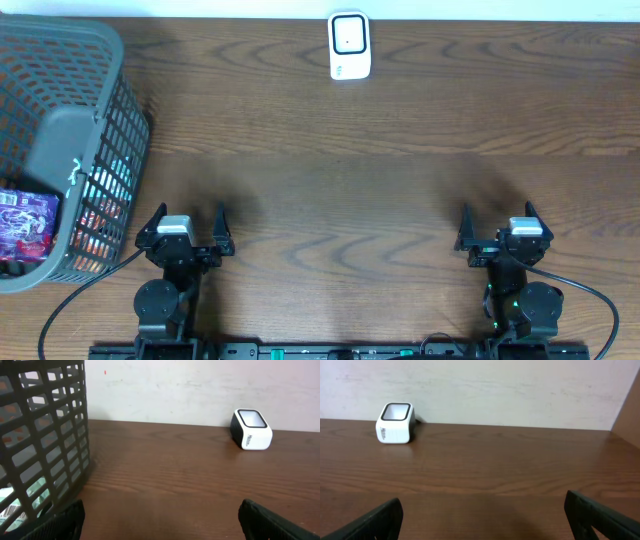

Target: Scan the item barcode

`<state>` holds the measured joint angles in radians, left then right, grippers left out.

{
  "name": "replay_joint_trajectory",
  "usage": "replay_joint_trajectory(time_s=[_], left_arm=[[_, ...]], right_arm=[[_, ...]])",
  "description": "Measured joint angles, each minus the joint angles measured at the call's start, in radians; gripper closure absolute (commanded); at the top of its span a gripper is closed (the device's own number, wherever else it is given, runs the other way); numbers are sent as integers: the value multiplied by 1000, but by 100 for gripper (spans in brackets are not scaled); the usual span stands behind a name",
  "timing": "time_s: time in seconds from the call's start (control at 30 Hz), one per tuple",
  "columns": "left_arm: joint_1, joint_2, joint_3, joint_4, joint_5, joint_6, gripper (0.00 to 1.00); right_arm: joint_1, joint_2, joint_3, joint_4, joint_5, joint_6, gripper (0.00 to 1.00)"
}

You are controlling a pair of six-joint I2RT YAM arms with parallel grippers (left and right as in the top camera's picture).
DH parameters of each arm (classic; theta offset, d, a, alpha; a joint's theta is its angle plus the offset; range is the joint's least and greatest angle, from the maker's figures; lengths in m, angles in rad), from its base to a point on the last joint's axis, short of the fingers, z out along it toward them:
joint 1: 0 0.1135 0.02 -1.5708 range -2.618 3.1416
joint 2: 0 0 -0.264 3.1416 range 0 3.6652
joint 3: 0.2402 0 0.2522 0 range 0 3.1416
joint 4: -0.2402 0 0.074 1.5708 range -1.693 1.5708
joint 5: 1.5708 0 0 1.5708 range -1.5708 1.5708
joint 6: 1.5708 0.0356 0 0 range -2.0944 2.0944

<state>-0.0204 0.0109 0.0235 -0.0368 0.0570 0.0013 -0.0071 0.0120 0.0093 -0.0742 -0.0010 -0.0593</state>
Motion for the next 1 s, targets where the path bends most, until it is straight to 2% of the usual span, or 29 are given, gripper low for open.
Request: replay_joint_trajectory(time_s=[0.1,0.27,0.4,0.53,0.67,0.73,1.0], left_arm=[[0,0,0,7,31,-34,2],[0,0,0,31,299,-310,2],[0,0,-1,47,425,-496,2],[0,0,-14,202,499,-620,2],[0,0,-16,417,525,-679,2],[0,0,-14,478,528,-690,2],[0,0,34,486,473,-705,2]], right_arm=[[0,0,0,0,0,0,1],[0,0,0,0,0,0,1],[0,0,0,0,0,0,1],[0,0,0,0,-1,0,1],[0,0,0,0,-3,0,1],[0,0,0,0,-3,0,1],[0,0,0,0,-3,0,1]])
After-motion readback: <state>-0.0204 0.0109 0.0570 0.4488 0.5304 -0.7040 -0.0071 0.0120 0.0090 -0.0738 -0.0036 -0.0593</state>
